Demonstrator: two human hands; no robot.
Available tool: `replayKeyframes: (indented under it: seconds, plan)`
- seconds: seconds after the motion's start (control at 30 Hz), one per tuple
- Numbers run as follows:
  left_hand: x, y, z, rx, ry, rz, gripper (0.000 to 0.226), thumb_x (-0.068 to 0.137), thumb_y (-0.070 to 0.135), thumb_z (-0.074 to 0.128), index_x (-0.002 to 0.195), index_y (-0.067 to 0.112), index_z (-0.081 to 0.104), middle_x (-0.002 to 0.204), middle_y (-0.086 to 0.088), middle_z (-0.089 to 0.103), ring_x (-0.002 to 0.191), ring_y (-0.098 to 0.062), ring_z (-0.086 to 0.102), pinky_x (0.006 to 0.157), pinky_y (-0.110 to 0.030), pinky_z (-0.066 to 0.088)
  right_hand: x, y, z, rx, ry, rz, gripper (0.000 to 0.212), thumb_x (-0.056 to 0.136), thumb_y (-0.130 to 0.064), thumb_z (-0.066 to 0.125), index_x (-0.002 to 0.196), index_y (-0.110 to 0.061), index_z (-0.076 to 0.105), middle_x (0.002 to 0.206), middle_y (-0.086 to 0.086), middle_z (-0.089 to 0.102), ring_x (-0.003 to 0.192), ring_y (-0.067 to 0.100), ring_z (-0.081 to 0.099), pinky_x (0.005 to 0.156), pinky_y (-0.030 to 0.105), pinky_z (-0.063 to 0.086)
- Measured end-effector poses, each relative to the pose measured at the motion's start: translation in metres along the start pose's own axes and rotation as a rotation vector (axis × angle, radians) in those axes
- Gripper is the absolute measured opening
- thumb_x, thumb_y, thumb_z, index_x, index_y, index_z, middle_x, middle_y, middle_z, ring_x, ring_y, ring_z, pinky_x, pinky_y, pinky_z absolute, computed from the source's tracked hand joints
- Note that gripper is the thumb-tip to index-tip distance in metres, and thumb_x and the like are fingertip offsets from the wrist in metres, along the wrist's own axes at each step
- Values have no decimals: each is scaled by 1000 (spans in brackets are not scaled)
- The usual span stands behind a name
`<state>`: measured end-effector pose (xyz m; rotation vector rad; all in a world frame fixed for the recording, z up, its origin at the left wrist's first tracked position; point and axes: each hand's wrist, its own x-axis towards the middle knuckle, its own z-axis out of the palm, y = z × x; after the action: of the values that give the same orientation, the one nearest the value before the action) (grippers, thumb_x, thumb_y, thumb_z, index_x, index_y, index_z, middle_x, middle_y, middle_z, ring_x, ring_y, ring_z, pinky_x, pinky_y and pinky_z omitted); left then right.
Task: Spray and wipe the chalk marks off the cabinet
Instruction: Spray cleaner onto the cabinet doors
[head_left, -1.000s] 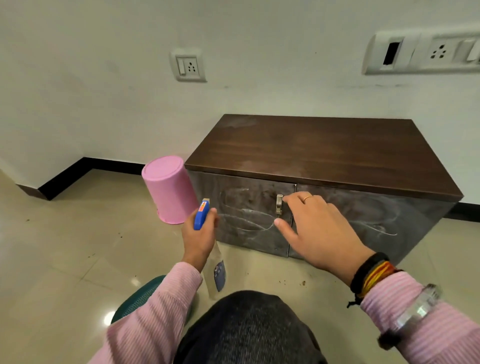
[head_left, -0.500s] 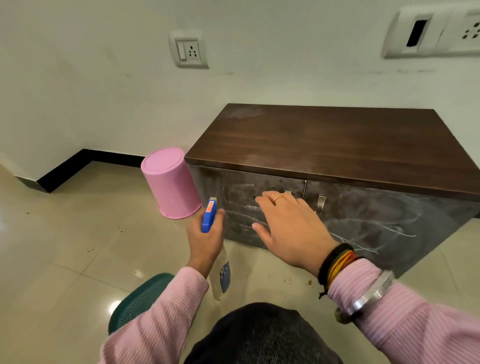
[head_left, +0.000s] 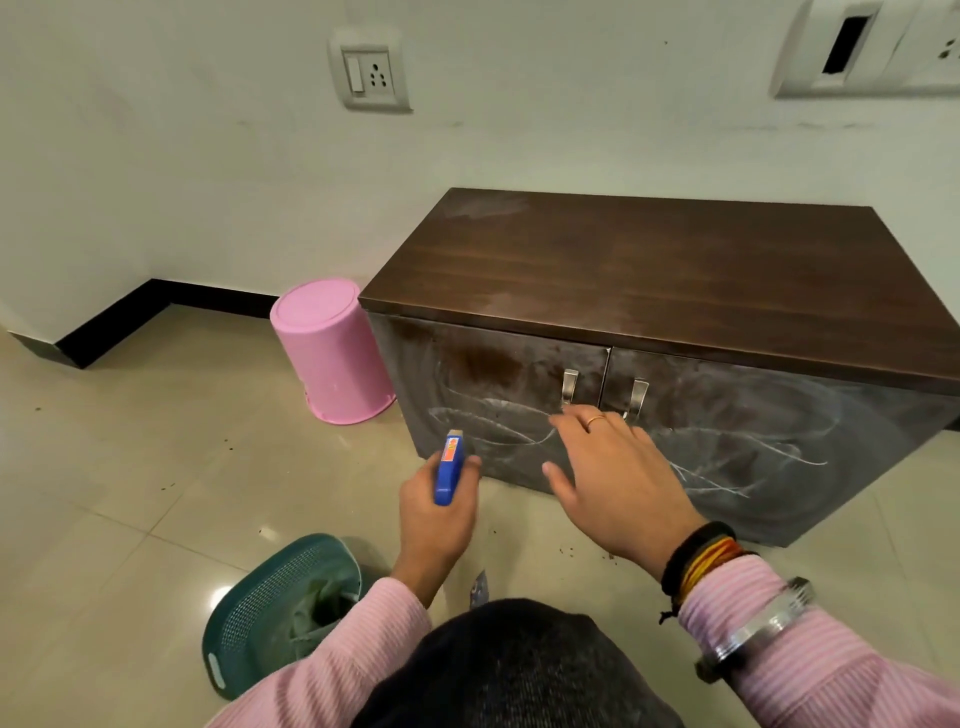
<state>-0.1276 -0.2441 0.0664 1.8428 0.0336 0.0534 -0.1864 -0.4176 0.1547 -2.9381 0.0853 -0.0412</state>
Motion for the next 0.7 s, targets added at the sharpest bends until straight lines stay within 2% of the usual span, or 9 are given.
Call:
replayKeyframes:
  seconds: [0.1, 0.17, 0.23, 0.37, 0.43, 0.5, 0.57, 0.63, 0.7]
  plan:
    - [9, -14, -20, -41, 91, -192, 20, 91, 25, 67, 80, 9, 68, 71, -10, 72, 61, -23, 64, 59, -41, 55, -2, 3, 4, -13, -7, 5, 50, 100, -45, 40, 144, -21, 39, 150, 0, 42, 134, 21, 42, 109, 40, 38]
    - [12, -21, -26, 12, 91, -304, 25, 88, 24, 65, 74, 3, 67, 64, -8, 71, 56, -21, 62, 58, -38, 54, -3, 3, 6, -13, -14, 14, 50, 99, -45, 40, 143, -21, 40, 148, 1, 43, 132, 22, 43, 108, 40, 39]
    - [6, -24, -27, 74, 55, -340, 28, 86, 23, 64, 72, 0, 67, 61, -9, 71, 53, -22, 61, 57, -39, 55, -4, 4, 8, -9, -19, 24, 50, 99, -45, 41, 143, -21, 40, 148, 1, 44, 131, 22, 44, 107, 40, 39]
    - [-15, -21, -24, 105, -72, -251, 17, 87, 22, 65, 81, 6, 68, 74, -10, 73, 66, -32, 69, 54, -36, 53, -7, 14, 5, 3, -4, 54, 49, 99, -45, 41, 142, -21, 41, 147, 1, 44, 132, 22, 44, 107, 40, 39]
    - [-26, -18, -20, 160, -151, -195, 29, 80, 33, 63, 82, 4, 67, 74, -14, 71, 69, -36, 68, 58, -45, 55, -10, 20, 3, 0, 6, 80, 49, 99, -45, 41, 141, -21, 42, 146, 1, 45, 131, 22, 44, 107, 40, 40]
    - [-35, -16, -13, 238, -221, -159, 36, 77, 41, 60, 79, 5, 65, 71, -15, 68, 69, -38, 64, 64, -49, 54, -14, 27, 1, 2, 6, 109, 48, 99, -44, 41, 141, -21, 42, 145, 0, 46, 130, 22, 44, 107, 39, 40]
    - [-41, -12, -4, 312, -276, -149, 33, 85, 38, 61, 75, 7, 63, 70, -14, 67, 63, -33, 61, 63, -42, 53, -18, 34, 1, 4, 5, 139, 47, 99, -44, 41, 140, -21, 42, 143, 1, 47, 129, 22, 45, 105, 39, 40]
    - [-44, -8, 5, 398, -323, -128, 29, 89, 34, 61, 73, 10, 61, 69, -12, 67, 57, -20, 54, 58, -33, 48, -24, 42, 0, 5, 0, 171, 47, 99, -44, 41, 140, -21, 42, 142, 1, 47, 128, 22, 46, 105, 39, 41]
    - [-47, -4, 12, 467, -400, -66, 27, 91, 35, 61, 69, 20, 56, 61, -1, 60, 53, -10, 49, 51, -22, 39, -28, 50, -2, 9, 0, 203, 47, 99, -44, 42, 140, -21, 43, 141, 2, 48, 128, 22, 46, 105, 40, 41]
